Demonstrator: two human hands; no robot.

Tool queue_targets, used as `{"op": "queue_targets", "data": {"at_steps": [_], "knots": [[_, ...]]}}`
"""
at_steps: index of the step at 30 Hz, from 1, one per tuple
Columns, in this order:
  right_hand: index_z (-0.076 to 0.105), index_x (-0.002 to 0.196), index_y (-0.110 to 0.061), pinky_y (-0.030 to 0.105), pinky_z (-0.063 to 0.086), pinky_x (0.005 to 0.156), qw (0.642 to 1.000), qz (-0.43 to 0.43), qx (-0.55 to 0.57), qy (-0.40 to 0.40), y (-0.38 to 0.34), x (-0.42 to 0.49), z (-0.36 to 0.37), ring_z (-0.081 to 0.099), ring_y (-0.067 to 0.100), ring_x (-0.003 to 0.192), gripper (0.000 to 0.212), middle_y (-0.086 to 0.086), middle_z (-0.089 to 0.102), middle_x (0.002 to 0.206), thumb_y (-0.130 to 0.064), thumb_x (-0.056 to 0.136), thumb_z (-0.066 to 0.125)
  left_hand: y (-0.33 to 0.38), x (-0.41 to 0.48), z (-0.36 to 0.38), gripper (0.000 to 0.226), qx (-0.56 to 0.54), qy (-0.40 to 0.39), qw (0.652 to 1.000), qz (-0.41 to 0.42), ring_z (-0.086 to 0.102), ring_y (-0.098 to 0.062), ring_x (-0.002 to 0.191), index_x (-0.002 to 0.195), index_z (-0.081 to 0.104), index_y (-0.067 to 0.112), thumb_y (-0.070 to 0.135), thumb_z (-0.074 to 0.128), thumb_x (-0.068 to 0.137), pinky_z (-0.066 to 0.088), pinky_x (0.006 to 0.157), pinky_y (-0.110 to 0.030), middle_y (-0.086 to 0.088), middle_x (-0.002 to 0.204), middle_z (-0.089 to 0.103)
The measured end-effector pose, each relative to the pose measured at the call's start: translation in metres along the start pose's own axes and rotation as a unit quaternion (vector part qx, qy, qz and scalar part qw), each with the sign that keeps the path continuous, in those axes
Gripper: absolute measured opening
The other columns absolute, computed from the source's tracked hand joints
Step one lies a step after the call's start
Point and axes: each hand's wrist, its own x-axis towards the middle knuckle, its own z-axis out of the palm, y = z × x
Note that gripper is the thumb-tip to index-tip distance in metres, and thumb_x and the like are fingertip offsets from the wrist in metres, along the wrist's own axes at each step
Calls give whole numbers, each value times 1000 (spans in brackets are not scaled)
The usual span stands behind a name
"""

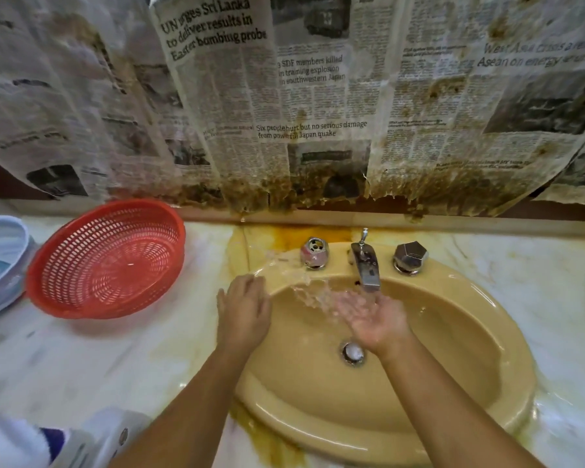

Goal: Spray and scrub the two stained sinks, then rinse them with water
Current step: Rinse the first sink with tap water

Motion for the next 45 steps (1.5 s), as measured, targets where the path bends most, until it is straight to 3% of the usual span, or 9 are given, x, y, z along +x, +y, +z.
{"op": "queue_targets", "data": {"at_steps": [7, 12, 16, 24, 28, 33, 38, 41, 45], "knots": [[38, 148, 8, 55, 38, 117, 996, -55, 64, 35, 8, 3, 3, 49, 47, 136, 55, 34, 54, 140, -30, 112, 24, -10, 4, 4, 65, 149, -122, 977, 94, -8, -30, 158, 164, 6, 25, 50, 13, 104, 6, 125, -51, -2, 172, -6], [40, 141, 12, 62, 50, 95, 994, -81, 18, 76, 8, -2, 9, 55, 51, 126, 48, 37, 56, 134, -21, 110, 25, -20, 10, 5, 73, 150, -113, 973, 131, 0, -30, 158, 164, 13, 23, 51, 2, 98, 12, 125, -50, -4, 172, 5], [20, 162, -6, 56, 46, 109, 990, -117, 37, 72, 6, 6, 3, 44, 46, 140, 52, 34, 48, 144, -16, 111, 22, -18, 7, 10, 66, 145, -91, 979, 114, 12, -32, 157, 162, 26, 21, 48, 17, 103, 20, 123, -54, -6, 170, 19], [39, 146, 14, 48, 34, 121, 994, -60, 52, 70, 66, 0, 57, 43, 43, 143, 51, 31, 50, 146, -18, 111, 22, -14, 8, 12, 66, 159, -80, 978, 106, 22, -35, 155, 160, 33, 20, 51, 23, 102, 26, 121, -57, -9, 167, 27], [48, 141, 9, 48, 36, 120, 991, -128, 26, 16, 46, 0, 100, 48, 39, 140, 47, 26, 55, 144, -16, 106, 29, -13, 8, 11, 67, 160, -83, 977, 112, 15, -34, 156, 162, 25, 21, 52, 19, 102, 20, 123, -56, -8, 170, 19], [52, 142, 1, 42, 40, 116, 987, -116, -93, 64, 57, -6, 31, 53, 32, 135, 42, 17, 60, 140, -14, 104, 41, -13, 9, 11, 66, 161, -80, 978, 106, 25, -37, 153, 159, 35, 19, 51, 25, 102, 28, 119, -58, -11, 166, 30], [37, 154, -5, 48, 53, 96, 977, -140, 88, 137, 27, 16, -15, 56, 38, 127, 48, 18, 48, 153, -23, 111, 29, -14, 10, 15, 65, 163, -67, 978, 110, 27, -37, 152, 158, 38, 19, 50, 28, 101, 30, 118, -58, -10, 165, 32], [29, 159, -11, 50, 46, 111, 978, -148, 118, 92, 24, 16, 2, 46, 40, 141, 55, 21, 37, 160, -40, 112, 30, -14, 10, 16, 65, 165, -64, 978, 108, 24, -37, 153, 159, 33, 20, 51, 27, 102, 27, 119, -57, -9, 167, 28], [45, 140, 12, 56, 37, 117, 987, -70, 133, 53, 22, 5, 30, 49, 47, 137, 76, 37, 55, 137, -54, 108, 27, -15, 10, 17, 65, 163, -61, 979, 106, 22, -36, 154, 160, 30, 21, 51, 29, 102, 25, 120, -57, -9, 167, 27]]}}
